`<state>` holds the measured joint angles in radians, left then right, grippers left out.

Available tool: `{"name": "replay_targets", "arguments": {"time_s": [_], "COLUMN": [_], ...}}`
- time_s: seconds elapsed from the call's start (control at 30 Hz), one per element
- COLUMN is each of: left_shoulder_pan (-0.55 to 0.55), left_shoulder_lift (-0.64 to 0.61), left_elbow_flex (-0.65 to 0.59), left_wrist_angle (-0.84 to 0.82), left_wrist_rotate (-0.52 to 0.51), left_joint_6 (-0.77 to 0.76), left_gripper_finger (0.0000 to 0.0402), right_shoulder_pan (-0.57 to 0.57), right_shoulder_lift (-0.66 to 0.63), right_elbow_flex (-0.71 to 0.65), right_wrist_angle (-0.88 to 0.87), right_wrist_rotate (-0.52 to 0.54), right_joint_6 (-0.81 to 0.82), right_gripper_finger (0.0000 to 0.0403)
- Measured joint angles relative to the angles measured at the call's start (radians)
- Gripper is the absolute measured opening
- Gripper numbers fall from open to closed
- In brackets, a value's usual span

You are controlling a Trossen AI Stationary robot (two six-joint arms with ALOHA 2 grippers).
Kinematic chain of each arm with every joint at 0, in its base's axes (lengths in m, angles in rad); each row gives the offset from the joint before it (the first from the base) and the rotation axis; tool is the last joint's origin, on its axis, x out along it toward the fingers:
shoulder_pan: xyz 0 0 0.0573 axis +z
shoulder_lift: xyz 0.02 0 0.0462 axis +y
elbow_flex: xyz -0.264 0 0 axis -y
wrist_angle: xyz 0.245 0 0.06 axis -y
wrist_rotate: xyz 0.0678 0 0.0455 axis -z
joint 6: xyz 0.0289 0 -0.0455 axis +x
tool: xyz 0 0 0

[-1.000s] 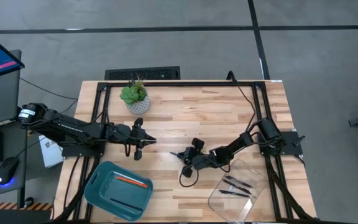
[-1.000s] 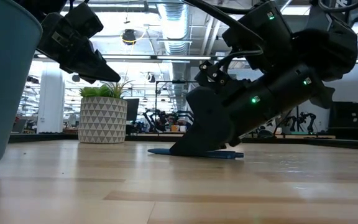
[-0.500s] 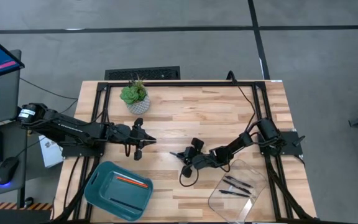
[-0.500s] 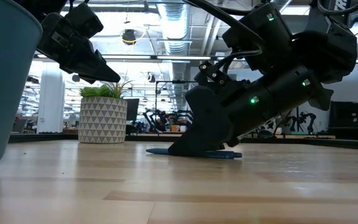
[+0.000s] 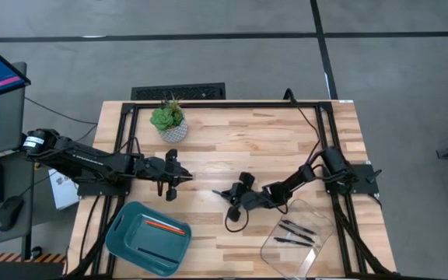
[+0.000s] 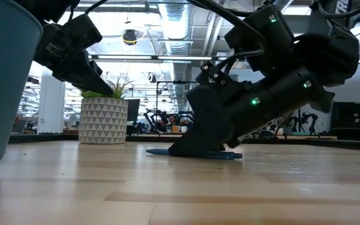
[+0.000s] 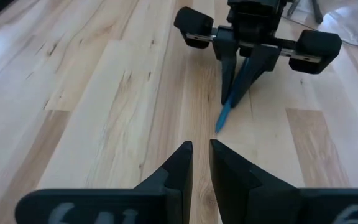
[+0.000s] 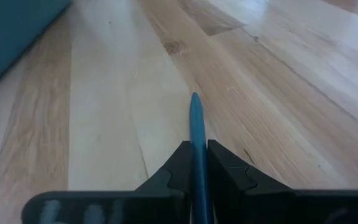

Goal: Sort pens & pencils
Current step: Put the blue pen into the transparent bin

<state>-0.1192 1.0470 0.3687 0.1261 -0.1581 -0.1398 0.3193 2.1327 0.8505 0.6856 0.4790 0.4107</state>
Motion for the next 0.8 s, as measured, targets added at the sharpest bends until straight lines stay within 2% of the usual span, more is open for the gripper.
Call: {"name": "replay_targets", "arguments": {"time_s": [0.1, 0.27, 0.6, 0.8], "left_shoulder_pan": [0.0, 0.0, 0.0, 0.0], "left_shoulder_lift": [0.0, 0.0, 0.0, 0.0], "left_elbow_flex": [0.0, 0.0, 0.0, 0.0], "left_wrist_angle": [0.003, 0.003, 0.004, 0.004], "left_wrist_rotate": [0.0, 0.0, -0.001, -0.001], "left_joint_6": [0.0, 0.0, 0.0, 0.0], "left_gripper_finger": [0.0045, 0.0045, 0.0045, 0.0045], "right_shoulder_pan": [-0.015, -0.039, -0.101, -0.099], "right_shoulder_lift": [-0.034, -0.14, -0.388, -0.489], "right_elbow_flex": [-0.002, 0.0, 0.0, 0.001], "right_wrist_angle": [-0.02, -0.032, -0.184, -0.28], "right_wrist_rotate": [-0.027, -0.011, 0.009, 0.013], "right_joint_6": [-0.021, -0.107, -0.223, -0.235], "right_gripper_finger": [0.0062, 0.0062, 0.0062, 0.0062]}}
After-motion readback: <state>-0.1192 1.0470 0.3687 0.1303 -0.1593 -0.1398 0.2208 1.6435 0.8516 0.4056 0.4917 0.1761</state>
